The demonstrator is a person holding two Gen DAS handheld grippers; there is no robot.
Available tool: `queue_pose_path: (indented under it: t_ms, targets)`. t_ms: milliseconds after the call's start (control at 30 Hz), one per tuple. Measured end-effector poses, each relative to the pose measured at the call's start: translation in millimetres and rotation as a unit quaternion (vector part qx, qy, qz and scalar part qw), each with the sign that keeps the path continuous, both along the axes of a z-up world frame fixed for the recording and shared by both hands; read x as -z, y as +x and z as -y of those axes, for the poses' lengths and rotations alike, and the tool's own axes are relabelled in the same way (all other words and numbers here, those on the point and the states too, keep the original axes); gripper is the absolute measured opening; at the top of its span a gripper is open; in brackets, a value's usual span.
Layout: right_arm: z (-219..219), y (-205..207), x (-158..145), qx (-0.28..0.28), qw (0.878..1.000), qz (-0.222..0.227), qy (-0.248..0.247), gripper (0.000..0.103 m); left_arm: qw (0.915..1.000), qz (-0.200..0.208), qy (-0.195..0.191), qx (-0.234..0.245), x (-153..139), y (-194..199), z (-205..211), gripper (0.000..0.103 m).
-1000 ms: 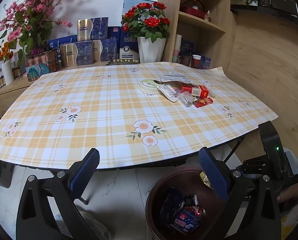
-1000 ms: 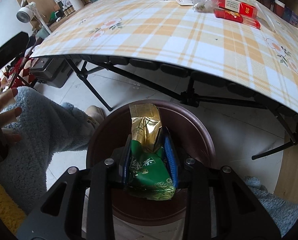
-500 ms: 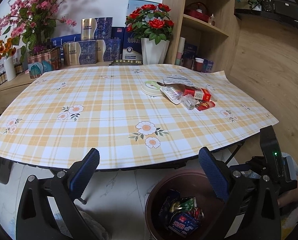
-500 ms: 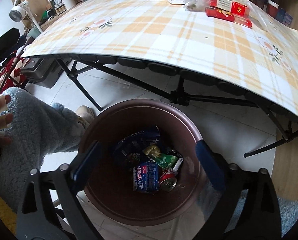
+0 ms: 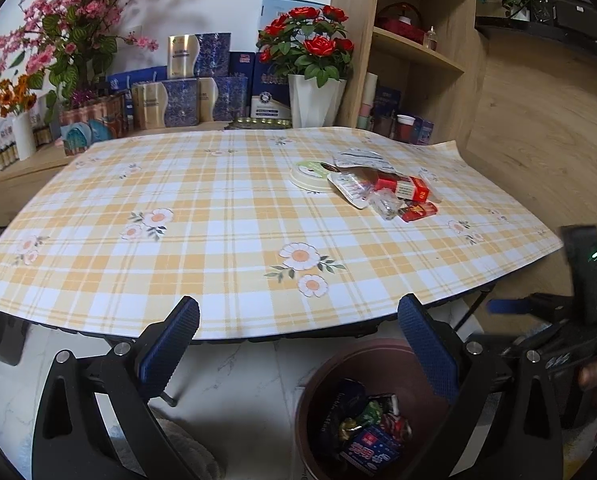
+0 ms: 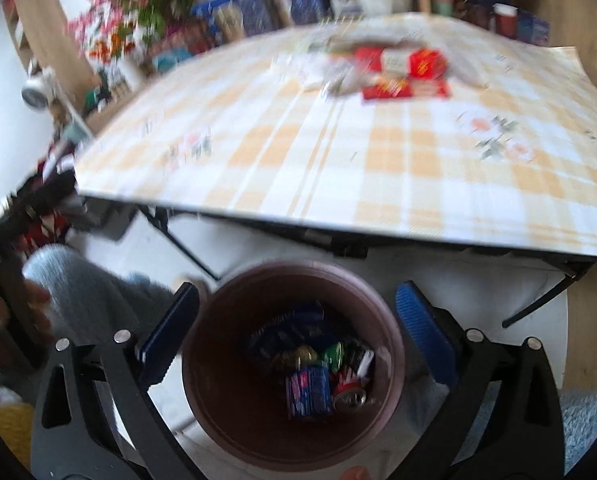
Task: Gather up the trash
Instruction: 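Move the right gripper to the table and grasp the clear plastic lid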
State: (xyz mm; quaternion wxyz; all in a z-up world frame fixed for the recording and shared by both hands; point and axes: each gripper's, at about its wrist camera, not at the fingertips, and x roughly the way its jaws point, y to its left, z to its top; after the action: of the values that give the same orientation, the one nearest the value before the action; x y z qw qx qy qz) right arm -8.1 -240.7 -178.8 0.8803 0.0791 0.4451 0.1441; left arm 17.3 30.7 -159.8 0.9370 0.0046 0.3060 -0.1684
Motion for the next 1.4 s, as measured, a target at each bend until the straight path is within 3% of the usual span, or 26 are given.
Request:
queue_pose_path:
  t_ms: [100,333,467,667,1000,1167,1400]
  targets:
    - [14.8,-1.7,-11.7,0.025,0.999,0.029,0.011,0.097,0.9999,-0.002,0.015,-0.007,1.0,2.2,2.8,0.097]
    - [42.6,5.9,-22.3,0.071,0.996,0.047,0.013,0.097,0.9993,-0.017,0.033,-0.007,4.3,7.7,6.3,0.097]
    - [55.4,7.9,-25.4,0.078,0.995,0.052,0.019,0.097,0.9988,-0.042,0.019,-0.017,6.9,18.6,1.7,0.097]
    - [78.2,15.7,-35.8,0.094,0.993,0.062,-0.023,0.097,0.9971,-0.067,-0.013,-0.034,6.0,33.7,-6.8,0.097]
    - [148.7,64.2,-45.3,0.142,0.989,0.039,-0.022,0.097,0.9985,-0.054,-0.008,-0.003,-11.4,50.4,9.2,0.097]
    - [147.8,117.5,-49.3,0.066,0.992,0.048,-0.097,0.097,0.9979,-0.062,-0.011,0.015,-14.1,62.9,20.6,0.097]
    - [127.1,188.5,-37.9,-0.051,0.988,0.024,-0.144,0.097,0.9969,-0.073,-0.017,0.024,-16.7,78.2,36.3,0.088]
